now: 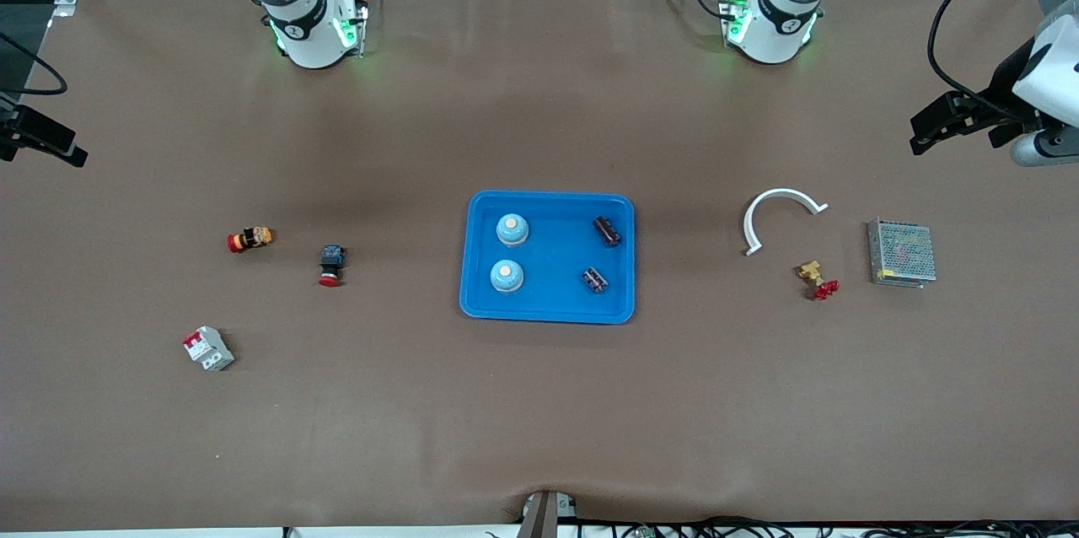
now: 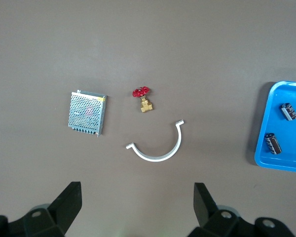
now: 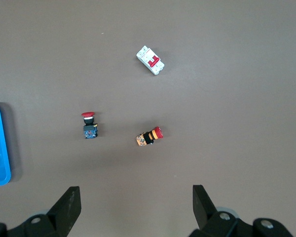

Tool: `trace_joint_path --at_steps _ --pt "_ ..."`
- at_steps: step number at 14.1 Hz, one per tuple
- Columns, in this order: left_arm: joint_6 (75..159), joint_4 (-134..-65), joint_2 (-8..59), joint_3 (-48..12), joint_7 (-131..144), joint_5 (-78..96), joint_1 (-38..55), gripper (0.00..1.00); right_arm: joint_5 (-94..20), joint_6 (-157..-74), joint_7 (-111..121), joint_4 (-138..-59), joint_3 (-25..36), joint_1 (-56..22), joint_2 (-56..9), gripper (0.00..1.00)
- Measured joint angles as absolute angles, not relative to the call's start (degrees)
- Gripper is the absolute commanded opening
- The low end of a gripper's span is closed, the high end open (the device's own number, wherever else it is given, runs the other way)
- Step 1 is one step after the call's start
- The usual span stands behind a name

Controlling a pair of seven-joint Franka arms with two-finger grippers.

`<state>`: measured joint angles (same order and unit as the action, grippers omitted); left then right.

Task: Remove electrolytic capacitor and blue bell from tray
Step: 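Reach the left gripper toward the tray while the right gripper follows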

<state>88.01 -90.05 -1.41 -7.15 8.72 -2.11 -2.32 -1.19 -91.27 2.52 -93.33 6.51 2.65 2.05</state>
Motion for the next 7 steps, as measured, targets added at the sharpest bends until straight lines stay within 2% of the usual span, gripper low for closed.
trace_joint_path --at_steps 7 --pt "87.96 -89.76 -0.84 -7.16 8.72 -2.11 -2.37 1.00 -1.19 -91.26 2.52 -92.92 6.49 2.64 2.04 1.00"
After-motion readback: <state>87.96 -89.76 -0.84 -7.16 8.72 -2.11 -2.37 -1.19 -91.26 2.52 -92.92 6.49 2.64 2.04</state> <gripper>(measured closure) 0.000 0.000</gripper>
